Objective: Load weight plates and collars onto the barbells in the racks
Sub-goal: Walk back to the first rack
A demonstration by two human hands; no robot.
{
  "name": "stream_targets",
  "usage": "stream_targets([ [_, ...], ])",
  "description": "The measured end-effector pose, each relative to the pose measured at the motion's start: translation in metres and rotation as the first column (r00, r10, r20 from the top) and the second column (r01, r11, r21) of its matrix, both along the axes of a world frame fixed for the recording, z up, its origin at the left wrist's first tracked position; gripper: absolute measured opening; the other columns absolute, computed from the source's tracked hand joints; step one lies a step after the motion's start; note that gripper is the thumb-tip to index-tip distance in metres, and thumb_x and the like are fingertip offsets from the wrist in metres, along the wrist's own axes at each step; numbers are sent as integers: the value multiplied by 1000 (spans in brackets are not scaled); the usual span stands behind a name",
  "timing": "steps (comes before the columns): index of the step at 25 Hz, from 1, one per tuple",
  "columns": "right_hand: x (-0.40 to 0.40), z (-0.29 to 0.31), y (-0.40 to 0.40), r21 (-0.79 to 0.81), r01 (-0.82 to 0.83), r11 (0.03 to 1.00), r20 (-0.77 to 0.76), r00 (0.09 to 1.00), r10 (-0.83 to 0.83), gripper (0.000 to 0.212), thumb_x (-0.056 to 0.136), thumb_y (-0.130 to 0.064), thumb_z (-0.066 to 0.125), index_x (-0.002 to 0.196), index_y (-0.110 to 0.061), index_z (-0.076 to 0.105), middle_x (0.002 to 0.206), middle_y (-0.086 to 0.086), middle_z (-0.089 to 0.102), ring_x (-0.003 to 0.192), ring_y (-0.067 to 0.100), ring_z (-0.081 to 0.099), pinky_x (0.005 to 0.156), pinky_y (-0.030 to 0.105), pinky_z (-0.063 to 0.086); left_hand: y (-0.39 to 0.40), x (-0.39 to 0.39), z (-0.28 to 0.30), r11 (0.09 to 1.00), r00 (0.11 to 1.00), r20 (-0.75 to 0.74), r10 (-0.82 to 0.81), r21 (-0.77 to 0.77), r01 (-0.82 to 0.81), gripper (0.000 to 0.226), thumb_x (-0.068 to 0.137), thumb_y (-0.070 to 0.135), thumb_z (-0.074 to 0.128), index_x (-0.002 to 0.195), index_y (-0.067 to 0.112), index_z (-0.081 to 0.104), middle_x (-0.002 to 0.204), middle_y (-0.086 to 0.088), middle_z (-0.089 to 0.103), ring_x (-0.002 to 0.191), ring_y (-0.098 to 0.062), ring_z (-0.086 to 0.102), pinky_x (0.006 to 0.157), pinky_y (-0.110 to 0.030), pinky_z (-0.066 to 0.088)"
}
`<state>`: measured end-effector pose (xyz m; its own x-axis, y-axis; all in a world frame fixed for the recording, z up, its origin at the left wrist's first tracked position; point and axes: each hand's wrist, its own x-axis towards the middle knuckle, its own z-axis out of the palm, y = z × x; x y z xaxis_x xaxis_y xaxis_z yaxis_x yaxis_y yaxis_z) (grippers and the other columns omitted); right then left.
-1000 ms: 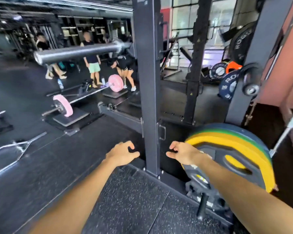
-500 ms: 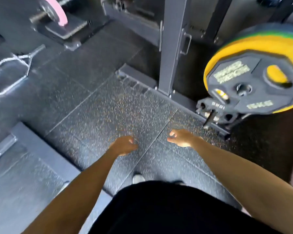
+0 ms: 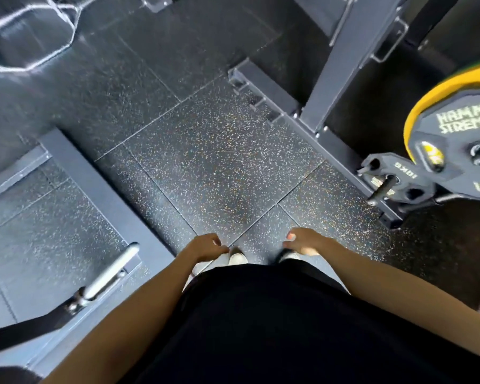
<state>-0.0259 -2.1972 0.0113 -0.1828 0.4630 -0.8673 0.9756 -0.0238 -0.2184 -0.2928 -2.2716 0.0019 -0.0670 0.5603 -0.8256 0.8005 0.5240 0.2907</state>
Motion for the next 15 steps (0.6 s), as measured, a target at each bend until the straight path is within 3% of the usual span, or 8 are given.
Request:
stream_targets([
  [3, -37, 3, 28, 33, -13, 999, -41, 999, 14, 43, 95, -38, 52, 123, -5, 56, 130, 16, 57, 117, 31, 55, 96, 35, 42, 14, -33, -3, 999, 999, 7, 48, -21, -48, 44, 91, 46, 60, 118, 11, 60, 128, -11, 61, 122, -29, 53, 94, -31, 40],
  [6, -68, 0, 61, 18, 11, 1000, -59, 998, -9, 48, 92, -40, 57, 131, -14, 53, 136, 9, 55, 121, 26, 53, 98, 32, 41, 26, -59, -6, 993, 995, 17, 103, -54, -102, 39, 92, 48, 58, 107, 12, 58, 120, -11, 62, 118, -30, 55, 89, -31, 40],
  [9, -109, -7, 104, -5, -37, 999, -57, 998, 37, 50, 91, -40, 58, 134, -16, 49, 138, 6, 51, 123, 24, 51, 101, 34, 40, 46, -89, -10, 981, 984, 24, 179, -77, -177, 48, 92, 51, 56, 117, 10, 59, 128, -10, 61, 118, -29, 55, 95, -33, 42],
  [11, -140, -12, 137, -11, -102, 995, -64, 993, 101, 51, 91, -41, 58, 135, -16, 48, 140, 4, 50, 124, 23, 51, 101, 33, 39, 65, -113, -14, 975, 979, 26, 203, -93, -200, 46, 93, 52, 54, 111, 11, 60, 122, -9, 62, 117, -29, 56, 94, -33, 42],
  [15, -214, -17, 222, -31, -217, 976, -52, 975, 215, 44, 93, -36, 58, 131, -13, 52, 134, 7, 54, 113, 21, 54, 90, 28, 40, 126, -179, -12, 940, 944, 15, 329, -96, -327, 47, 94, 50, 52, 121, 13, 58, 128, -9, 60, 118, -27, 54, 94, -32, 41],
])
